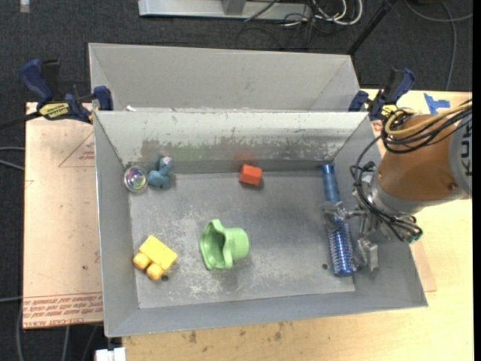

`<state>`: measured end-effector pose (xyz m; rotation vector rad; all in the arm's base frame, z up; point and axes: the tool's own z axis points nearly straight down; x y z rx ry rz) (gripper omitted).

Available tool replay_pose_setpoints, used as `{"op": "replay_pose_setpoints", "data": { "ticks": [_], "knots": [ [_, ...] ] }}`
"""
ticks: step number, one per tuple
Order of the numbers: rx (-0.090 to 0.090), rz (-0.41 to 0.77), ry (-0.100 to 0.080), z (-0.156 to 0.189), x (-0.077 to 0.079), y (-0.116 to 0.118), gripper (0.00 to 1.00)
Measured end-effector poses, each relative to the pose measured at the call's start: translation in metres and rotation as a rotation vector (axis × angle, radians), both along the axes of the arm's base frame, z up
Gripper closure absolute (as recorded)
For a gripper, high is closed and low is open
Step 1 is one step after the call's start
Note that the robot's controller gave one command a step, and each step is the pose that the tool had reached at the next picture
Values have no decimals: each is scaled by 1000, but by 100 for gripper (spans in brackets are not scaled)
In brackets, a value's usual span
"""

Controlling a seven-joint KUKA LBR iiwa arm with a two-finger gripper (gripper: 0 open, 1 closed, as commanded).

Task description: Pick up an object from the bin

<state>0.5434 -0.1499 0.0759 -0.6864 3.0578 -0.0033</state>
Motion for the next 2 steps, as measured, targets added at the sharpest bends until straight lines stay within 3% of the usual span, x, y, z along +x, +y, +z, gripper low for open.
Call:
{"op": "replay_pose_setpoints", "data": {
  "ticks": [1,2],
  "knots": [
    [-1,523,2,25,7,24,0],
    [-3,952,2,33,33,46,0]
  ]
}}
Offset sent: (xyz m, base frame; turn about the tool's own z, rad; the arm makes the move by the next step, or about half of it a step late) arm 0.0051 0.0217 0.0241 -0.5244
